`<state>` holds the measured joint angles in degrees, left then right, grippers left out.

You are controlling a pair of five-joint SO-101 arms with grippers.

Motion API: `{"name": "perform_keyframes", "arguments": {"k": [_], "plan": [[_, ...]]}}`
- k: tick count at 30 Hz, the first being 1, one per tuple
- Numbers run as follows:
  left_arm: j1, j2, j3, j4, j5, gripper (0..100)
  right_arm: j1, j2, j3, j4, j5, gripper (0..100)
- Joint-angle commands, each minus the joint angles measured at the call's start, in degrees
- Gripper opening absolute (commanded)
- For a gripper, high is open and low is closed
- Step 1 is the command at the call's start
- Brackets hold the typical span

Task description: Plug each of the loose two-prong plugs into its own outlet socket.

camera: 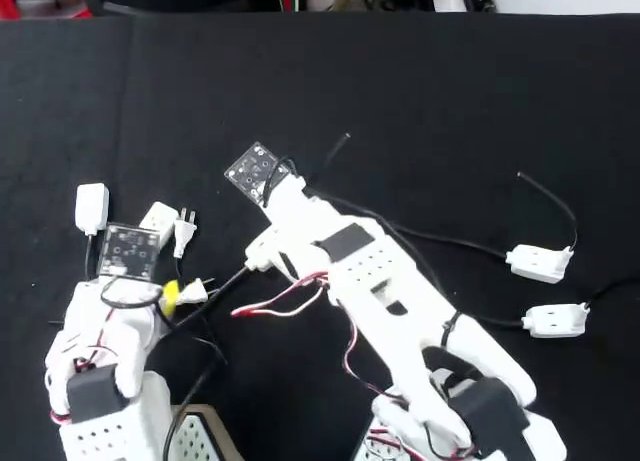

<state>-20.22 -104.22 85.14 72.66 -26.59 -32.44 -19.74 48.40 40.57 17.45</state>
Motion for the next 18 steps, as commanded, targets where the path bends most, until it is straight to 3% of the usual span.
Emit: {"name": "perform_keyframes", "arguments": {"k": [1, 18], "plan": [[-4.53, -0.09, 2.86, -2.37, 0.7, 28, 1.05, 1.01, -3.38, -3.08, 2.02, 1.1], [-7.78, -0.09, 4.97, -2.99, 0.44, 28, 3.08, 10.07, -8.75, -7.47, 5.63, 1.1]]}}
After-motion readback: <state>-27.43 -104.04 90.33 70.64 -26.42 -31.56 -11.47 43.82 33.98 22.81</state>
